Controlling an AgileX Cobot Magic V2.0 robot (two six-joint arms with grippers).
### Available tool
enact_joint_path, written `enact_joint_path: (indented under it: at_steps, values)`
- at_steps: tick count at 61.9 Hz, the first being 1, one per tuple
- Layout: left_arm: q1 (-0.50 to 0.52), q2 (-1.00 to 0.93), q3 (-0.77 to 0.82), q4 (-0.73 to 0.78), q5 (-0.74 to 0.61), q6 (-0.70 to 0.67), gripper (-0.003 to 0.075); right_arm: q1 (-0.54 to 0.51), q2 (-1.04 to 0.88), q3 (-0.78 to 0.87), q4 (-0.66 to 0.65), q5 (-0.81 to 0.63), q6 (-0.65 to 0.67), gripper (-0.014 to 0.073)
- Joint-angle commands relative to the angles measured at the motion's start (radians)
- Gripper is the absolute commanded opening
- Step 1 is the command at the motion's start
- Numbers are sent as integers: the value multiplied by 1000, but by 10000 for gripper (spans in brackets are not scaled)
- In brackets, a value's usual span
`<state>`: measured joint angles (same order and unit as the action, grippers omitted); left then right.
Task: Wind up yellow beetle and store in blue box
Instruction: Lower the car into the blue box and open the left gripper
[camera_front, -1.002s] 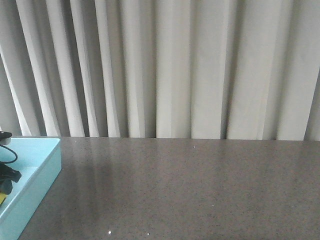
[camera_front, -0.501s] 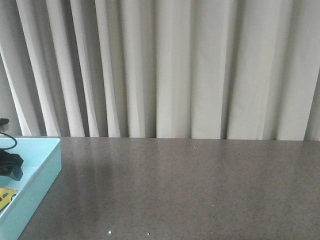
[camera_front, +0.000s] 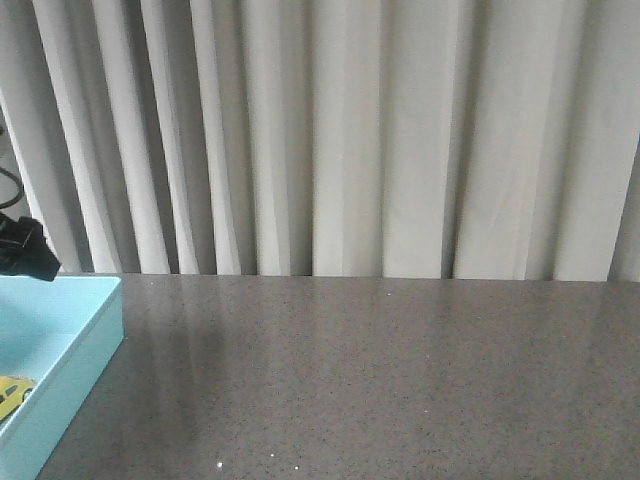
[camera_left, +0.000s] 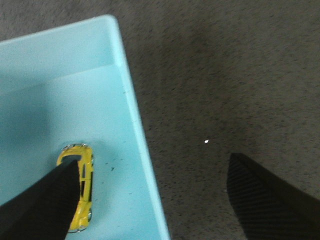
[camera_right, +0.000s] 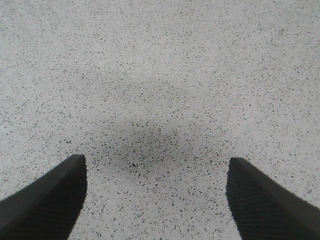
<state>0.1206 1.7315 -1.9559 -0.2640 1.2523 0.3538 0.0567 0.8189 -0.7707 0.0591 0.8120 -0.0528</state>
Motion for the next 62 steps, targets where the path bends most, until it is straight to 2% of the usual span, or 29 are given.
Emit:
enact_joint_path:
  at_steps: [1, 11, 22, 37, 49, 62]
  values:
    - [-56, -103, 23, -26, -6, -3, 576, -2, -8, -24, -3, -55, -6, 561]
    - [-115, -210, 180, -18, -18, -13, 576, -2, -8, -24, -3, -55, -6, 561]
    - [-125, -349, 416, 13, -78, -56, 576, -2, -8, -24, -3, -55, -6, 561]
    - [-125, -569, 784, 168, -214, -163, 576, -2, -8, -24, -3, -55, -6, 561]
    - [-132, -765, 1065, 204, -449, -205, 576, -2, -8, -24, 2, -57, -6, 561]
    - [-176, -950, 1268, 202, -685, -208, 576, -2, -6, -24, 3, -59, -6, 561]
